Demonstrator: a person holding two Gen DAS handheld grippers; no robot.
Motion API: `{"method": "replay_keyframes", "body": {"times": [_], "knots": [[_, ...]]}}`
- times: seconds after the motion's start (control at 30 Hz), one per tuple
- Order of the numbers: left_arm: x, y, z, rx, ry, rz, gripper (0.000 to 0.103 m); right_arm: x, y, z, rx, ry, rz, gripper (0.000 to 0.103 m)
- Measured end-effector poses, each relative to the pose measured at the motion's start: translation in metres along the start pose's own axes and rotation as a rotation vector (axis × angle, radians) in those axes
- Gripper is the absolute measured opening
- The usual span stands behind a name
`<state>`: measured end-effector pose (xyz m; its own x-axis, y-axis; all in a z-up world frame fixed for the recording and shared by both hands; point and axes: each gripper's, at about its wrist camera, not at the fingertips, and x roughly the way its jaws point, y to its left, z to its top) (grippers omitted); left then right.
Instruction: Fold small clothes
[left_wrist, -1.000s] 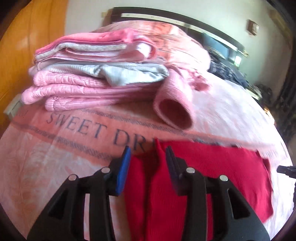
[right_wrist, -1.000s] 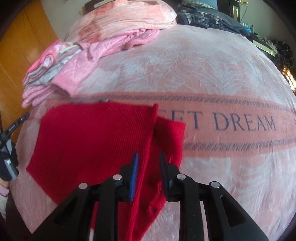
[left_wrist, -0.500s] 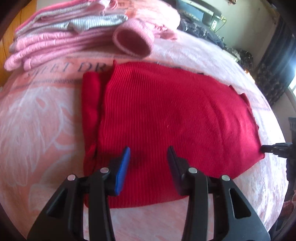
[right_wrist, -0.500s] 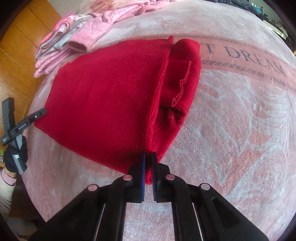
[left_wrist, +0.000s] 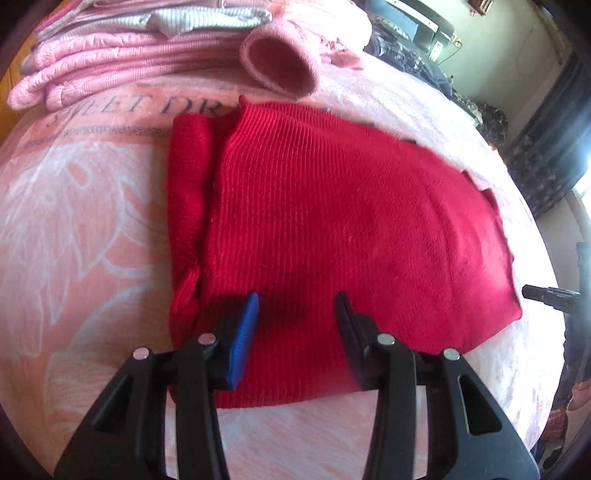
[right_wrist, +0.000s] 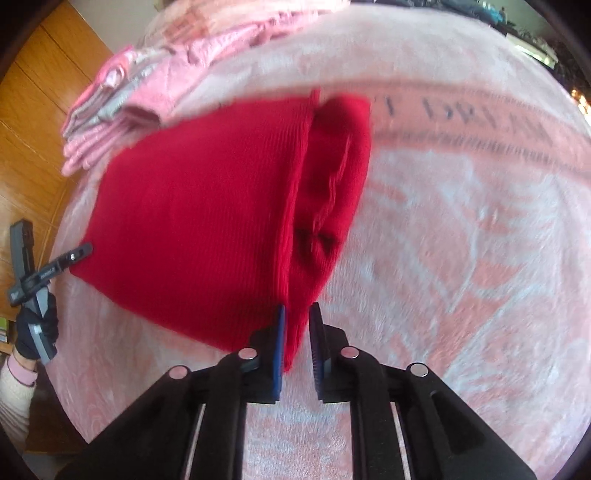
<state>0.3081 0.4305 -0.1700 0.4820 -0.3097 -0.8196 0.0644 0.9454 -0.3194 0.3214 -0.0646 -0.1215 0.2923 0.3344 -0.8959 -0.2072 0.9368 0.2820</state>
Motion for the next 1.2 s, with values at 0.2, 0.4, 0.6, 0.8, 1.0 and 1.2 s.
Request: {"method": "replay_keyframes", "body": {"times": [0.2, 0.4, 0.6, 0.8, 1.0, 1.2], "knots": [[0.000, -0.023, 0.031, -0.008, -0.040, -0.051, 0.048, 0.011, -0.003, 0.051, 0.061, -0.021, 0.026, 0.018], [0.033, -0.020, 0.041, -0.045, 0.031, -0.053, 0.048, 0.046, -0.005, 0.070, 0.096, 0.041, 0.048, 0.016], [0.043, -0.007, 0.038, -0.087, 0.039, -0.115, 0.048, 0.045, -0.015, 0.065, 0.112, 0.035, 0.016, 0.004], [0.044, -0.009, 0.037, -0.063, 0.043, -0.110, 0.048, 0.049, -0.015, 0.066, 0.119, 0.048, 0.006, 0.005], [0.045, -0.011, 0.040, -0.048, 0.051, -0.097, 0.048, 0.023, -0.017, 0.057, 0.135, -0.007, 0.023, 0.054], [0.048, -0.008, 0.043, -0.070, 0.056, -0.115, 0.049, 0.034, -0.047, 0.036, 0.223, 0.064, 0.084, 0.056]]}}
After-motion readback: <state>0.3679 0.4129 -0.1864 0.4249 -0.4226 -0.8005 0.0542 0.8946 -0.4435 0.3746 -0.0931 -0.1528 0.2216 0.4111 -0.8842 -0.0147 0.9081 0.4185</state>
